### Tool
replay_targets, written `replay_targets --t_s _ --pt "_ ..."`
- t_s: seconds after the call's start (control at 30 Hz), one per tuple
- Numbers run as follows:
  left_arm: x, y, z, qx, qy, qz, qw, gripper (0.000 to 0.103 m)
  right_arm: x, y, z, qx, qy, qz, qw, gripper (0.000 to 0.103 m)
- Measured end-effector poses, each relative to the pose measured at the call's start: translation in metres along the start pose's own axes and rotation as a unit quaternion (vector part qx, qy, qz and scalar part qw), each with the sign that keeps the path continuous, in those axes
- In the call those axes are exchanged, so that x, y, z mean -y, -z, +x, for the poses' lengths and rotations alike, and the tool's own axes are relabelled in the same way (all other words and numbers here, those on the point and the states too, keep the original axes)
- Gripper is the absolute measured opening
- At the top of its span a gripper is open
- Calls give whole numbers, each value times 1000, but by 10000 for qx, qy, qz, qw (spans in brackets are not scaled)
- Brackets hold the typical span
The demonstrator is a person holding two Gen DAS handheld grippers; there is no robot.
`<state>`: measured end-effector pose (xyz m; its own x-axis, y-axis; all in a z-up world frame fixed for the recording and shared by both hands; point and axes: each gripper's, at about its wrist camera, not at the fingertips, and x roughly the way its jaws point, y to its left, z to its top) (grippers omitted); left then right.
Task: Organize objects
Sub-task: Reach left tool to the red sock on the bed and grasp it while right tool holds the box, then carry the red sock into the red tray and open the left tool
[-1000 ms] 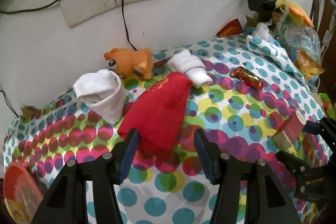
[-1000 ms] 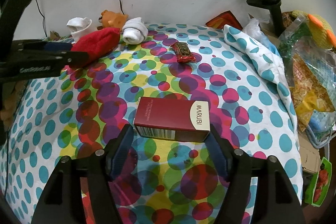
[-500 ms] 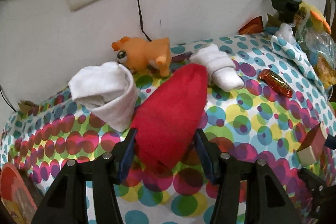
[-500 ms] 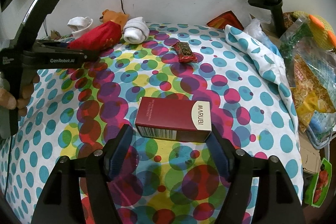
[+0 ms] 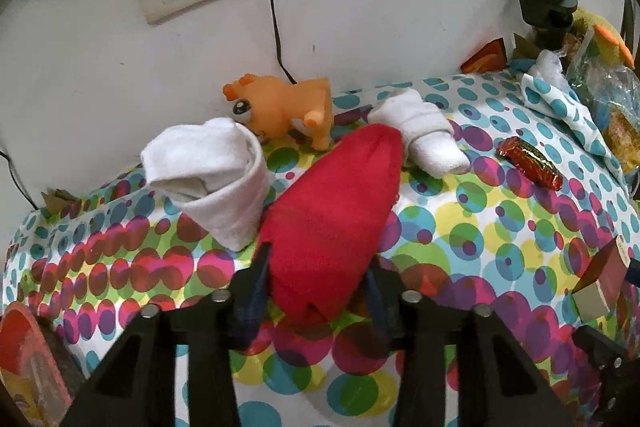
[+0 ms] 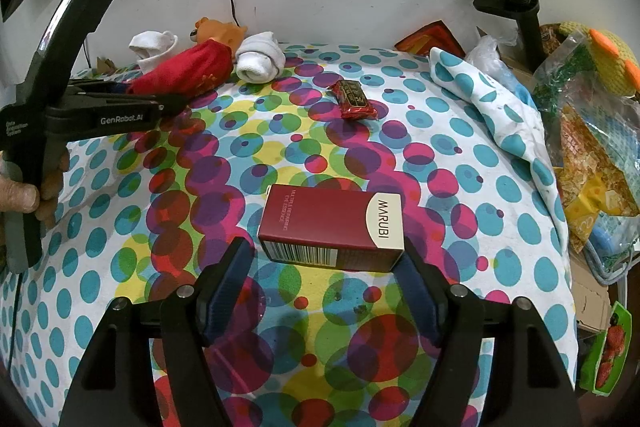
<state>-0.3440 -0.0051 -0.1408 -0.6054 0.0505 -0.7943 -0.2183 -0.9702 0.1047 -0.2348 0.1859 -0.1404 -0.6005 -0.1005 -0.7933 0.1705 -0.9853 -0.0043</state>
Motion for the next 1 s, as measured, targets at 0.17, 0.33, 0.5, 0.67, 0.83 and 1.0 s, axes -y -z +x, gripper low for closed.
replay_targets --t_s 0.17,0.33,0.5,0.67,0.83,1.0 --pt "-8 1 -5 0 111 -353 9993 28 0 0 0 -1 0 -2 10000 71" --pt "-3 9 -14 -37 205 -389 9990 27 1 0 0 -1 -2 -2 10000 71" --pt "2 20 -25 -47 297 -422 9987 27 1 0 0 -2 -2 -2 10000 71" --pt "7 33 -37 -118 428 -464 9979 27 1 -1 0 -2 -5 -4 10000 71" --pt "8 52 -55 -160 525 -538 9970 27 2 -1 0 -3 -8 -4 10000 72" --pt "5 71 -71 -255 567 -619 9961 27 2 -1 1 -3 -5 -8 10000 72"
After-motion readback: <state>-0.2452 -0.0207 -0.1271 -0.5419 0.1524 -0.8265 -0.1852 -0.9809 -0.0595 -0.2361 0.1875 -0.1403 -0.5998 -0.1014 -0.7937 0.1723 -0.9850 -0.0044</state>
